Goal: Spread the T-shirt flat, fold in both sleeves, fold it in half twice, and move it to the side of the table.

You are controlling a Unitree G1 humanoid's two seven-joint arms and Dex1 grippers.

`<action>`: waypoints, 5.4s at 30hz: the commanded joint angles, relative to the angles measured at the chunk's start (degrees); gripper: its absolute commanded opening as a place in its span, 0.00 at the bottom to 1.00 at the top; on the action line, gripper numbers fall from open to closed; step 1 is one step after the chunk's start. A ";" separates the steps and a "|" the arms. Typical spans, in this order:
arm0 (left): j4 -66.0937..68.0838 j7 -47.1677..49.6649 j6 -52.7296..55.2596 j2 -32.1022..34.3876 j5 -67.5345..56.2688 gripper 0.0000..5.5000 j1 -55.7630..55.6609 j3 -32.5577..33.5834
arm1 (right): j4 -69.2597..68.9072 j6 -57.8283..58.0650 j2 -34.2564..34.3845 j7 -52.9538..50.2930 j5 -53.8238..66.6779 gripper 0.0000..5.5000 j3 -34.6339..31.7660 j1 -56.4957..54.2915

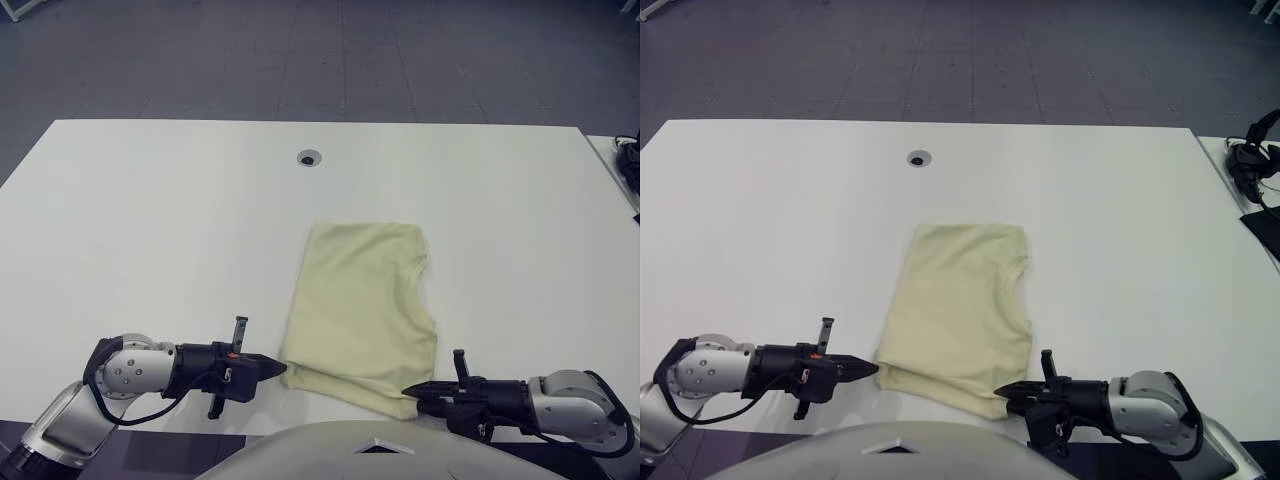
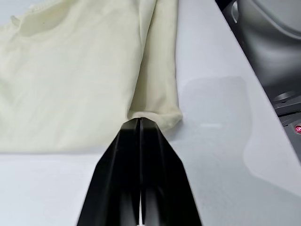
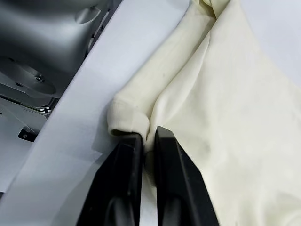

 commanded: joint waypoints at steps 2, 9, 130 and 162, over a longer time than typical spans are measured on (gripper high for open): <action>-2.40 -1.75 3.39 2.90 -6.90 0.16 2.16 4.32 | 1.83 2.12 -1.62 0.10 -2.76 0.01 0.74 -0.27; -0.09 -2.92 3.70 3.21 -6.91 0.36 0.89 4.13 | 2.51 2.34 -2.34 -0.45 -2.52 0.01 1.31 -0.55; 35.62 -17.86 20.97 -9.03 -17.24 0.00 -45.44 -2.35 | 39.79 37.10 17.97 19.58 27.32 0.01 -0.64 -58.91; 34.88 6.06 14.94 -15.22 -17.94 0.78 -37.72 16.01 | 36.47 19.03 25.83 6.01 11.47 0.90 4.87 -59.19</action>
